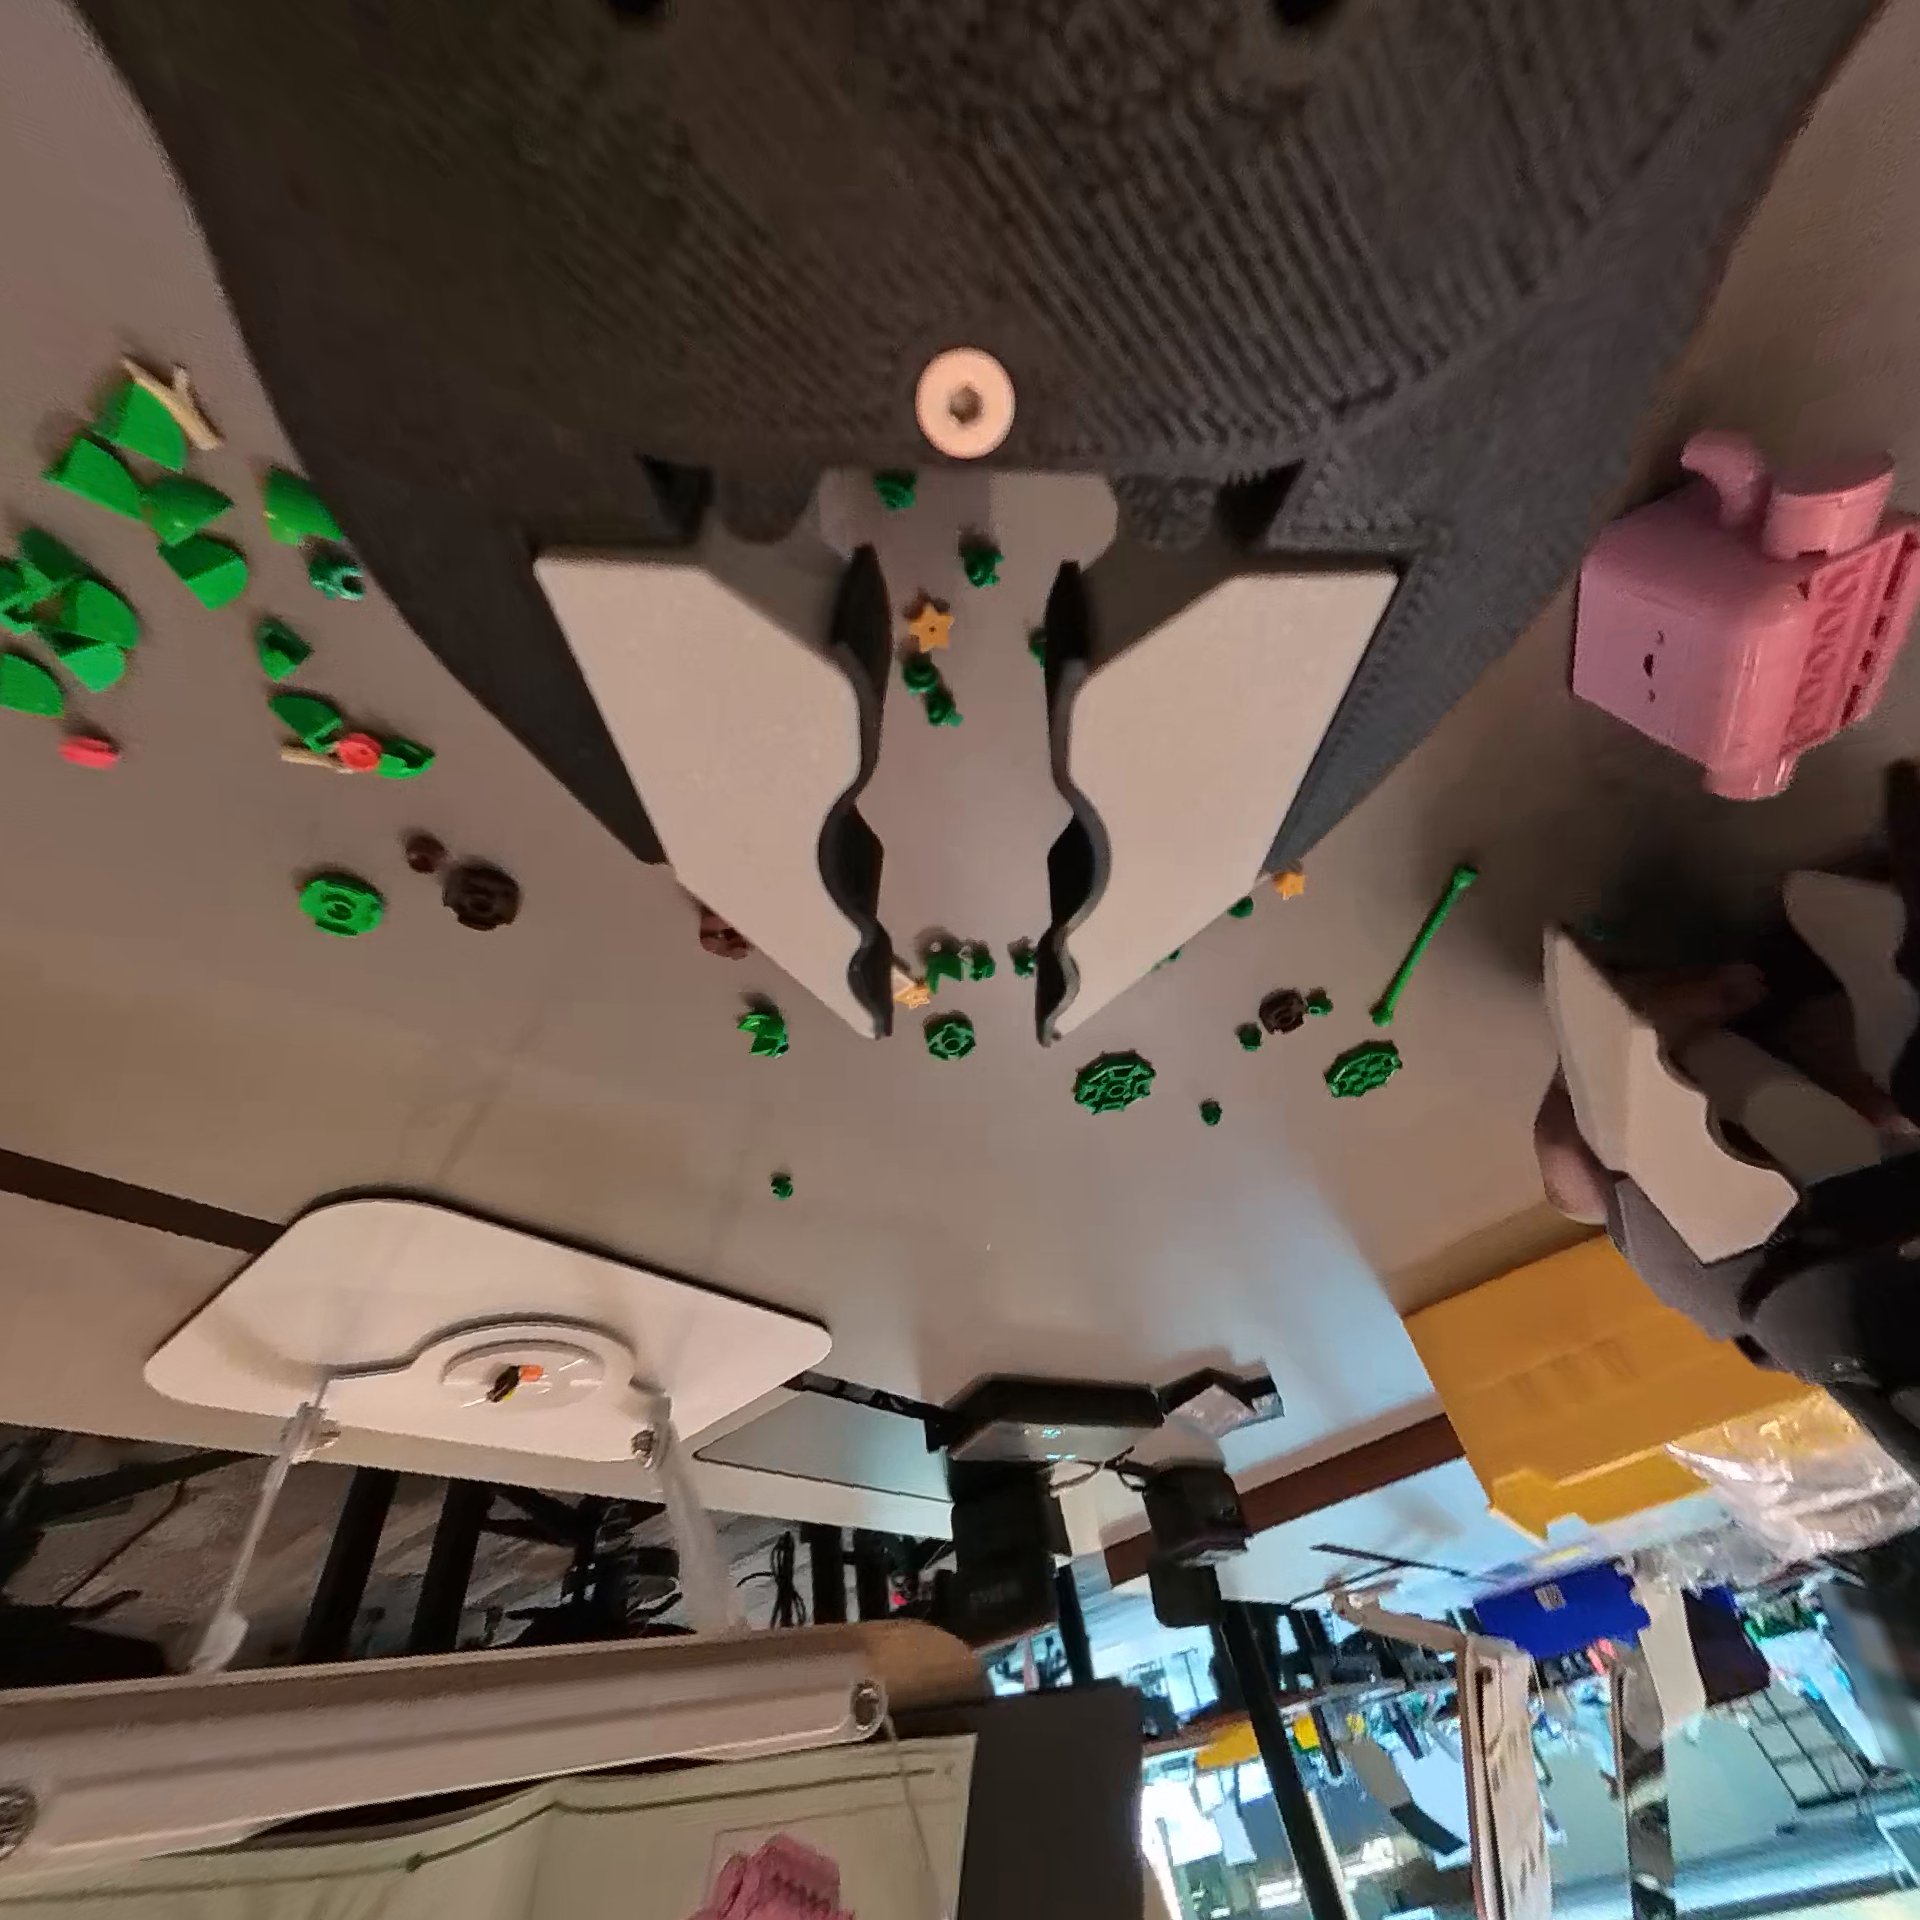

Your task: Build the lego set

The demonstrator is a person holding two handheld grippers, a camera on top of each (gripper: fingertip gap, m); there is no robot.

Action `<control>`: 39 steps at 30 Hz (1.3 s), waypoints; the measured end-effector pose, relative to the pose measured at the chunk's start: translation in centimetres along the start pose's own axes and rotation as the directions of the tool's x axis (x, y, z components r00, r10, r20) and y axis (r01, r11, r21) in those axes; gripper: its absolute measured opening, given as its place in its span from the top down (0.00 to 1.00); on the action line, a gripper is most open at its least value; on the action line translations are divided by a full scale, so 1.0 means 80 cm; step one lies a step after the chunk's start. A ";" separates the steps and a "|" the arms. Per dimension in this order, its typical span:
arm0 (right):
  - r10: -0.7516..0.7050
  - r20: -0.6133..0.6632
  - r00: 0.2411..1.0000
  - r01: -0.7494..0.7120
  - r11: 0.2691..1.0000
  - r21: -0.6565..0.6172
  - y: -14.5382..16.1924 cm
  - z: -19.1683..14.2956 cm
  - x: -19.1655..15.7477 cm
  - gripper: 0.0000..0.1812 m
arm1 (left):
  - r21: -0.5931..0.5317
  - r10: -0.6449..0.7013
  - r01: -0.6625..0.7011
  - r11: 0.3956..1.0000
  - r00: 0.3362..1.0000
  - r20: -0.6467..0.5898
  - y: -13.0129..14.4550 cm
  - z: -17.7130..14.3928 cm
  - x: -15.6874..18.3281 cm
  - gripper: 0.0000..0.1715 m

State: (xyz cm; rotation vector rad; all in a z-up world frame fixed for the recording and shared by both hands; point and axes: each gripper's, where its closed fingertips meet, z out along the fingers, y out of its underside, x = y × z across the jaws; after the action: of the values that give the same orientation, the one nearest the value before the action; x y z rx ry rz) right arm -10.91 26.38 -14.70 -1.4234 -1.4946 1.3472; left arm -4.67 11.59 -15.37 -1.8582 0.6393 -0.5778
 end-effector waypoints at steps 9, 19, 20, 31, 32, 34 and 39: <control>0.010 0.010 1.000 -0.010 1.000 -0.013 0.002 0.001 -0.001 0.84 | 0.105 -0.070 0.052 0.993 0.982 0.174 -0.009 -0.028 -0.049 0.75; -0.048 0.027 0.998 0.049 0.998 -0.049 0.009 0.005 -0.012 0.82 | 0.105 -0.085 0.058 0.993 0.957 0.279 -0.005 -0.042 -0.072 0.79; -0.053 0.053 0.997 0.056 0.997 -0.054 0.011 0.006 -0.017 0.81 | 0.100 -0.085 0.058 0.993 0.956 0.282 -0.004 -0.042 -0.073 0.79; -0.224 0.517 0.826 0.446 0.820 -0.358 0.105 -0.016 -0.130 0.80 | 0.042 -0.063 0.054 0.998 0.957 0.282 0.007 -0.035 -0.072 0.79; -0.210 0.522 0.827 0.437 0.824 -0.361 0.105 -0.016 -0.133 0.79 | 0.041 -0.065 0.055 0.998 0.957 0.283 0.007 -0.035 -0.073 0.79; -0.207 0.520 0.829 0.441 0.814 -0.378 0.109 -0.017 -0.131 0.76 | 0.042 -0.068 0.058 0.997 0.956 0.284 0.008 -0.035 -0.073 0.79; -0.223 0.507 0.832 0.459 0.790 -0.406 0.120 -0.017 -0.117 0.78 | 0.045 -0.074 0.063 0.997 0.956 0.285 0.009 -0.036 -0.075 0.79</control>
State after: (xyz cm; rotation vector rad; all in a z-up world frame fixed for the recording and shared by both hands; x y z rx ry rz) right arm -5.21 16.45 -21.82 -1.0708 -2.4351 1.1093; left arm -11.07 13.41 -15.60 -1.8900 0.3708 -0.3511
